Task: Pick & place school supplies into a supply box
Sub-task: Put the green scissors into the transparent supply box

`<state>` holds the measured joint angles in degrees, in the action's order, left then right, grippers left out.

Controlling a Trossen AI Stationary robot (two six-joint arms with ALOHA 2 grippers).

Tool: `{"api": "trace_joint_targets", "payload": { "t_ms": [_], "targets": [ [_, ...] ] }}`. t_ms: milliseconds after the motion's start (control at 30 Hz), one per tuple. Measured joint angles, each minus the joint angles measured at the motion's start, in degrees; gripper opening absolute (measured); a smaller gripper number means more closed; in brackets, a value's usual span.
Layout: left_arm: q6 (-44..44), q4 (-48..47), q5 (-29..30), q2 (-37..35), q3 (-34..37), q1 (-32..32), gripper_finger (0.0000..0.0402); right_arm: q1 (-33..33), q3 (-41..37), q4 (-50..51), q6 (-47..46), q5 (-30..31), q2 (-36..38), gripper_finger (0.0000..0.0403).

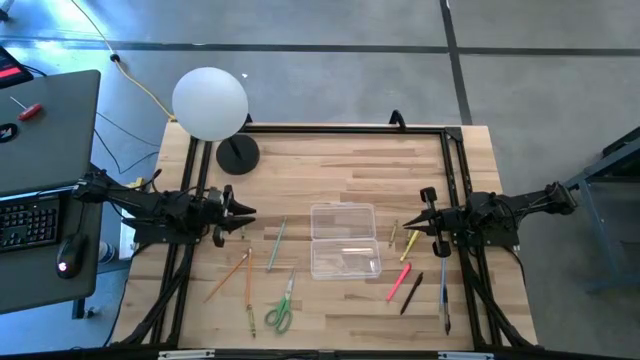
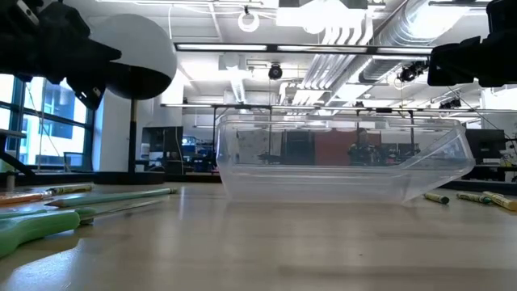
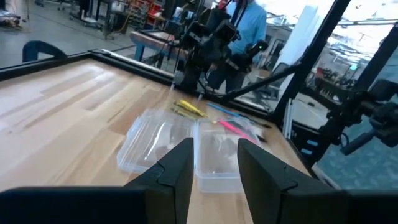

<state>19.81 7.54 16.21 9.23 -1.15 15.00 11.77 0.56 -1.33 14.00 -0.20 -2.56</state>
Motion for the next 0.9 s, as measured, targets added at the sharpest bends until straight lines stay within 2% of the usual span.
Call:
{"api": "trace_joint_targets", "payload": {
  "t_ms": [167, 333, 667, 900],
  "targets": [
    [2.91, -0.45, 1.19, 0.02, 0.00, 0.00, 0.0156, 0.00, 0.00, 0.00, 0.00, 0.02, 0.02, 0.0002],
    [6.11, -0.43, 5.36, 0.02, 0.00, 0.00, 0.0156, 0.00, 0.00, -0.02, 0.00, 0.00, 0.01, 0.0003],
    [12.39, 0.08, 3.84, 0.02, 0.00, 0.00, 0.0156, 0.00, 0.00, -0.01, 0.00, 0.02, 0.02, 0.0002],
    [12.27, 0.01, 4.04, 0.02, 0.00, 0.00, 0.0156, 0.00, 0.00, -0.02, 0.00, 0.02, -0.01, 0.0002]
  ]
}}
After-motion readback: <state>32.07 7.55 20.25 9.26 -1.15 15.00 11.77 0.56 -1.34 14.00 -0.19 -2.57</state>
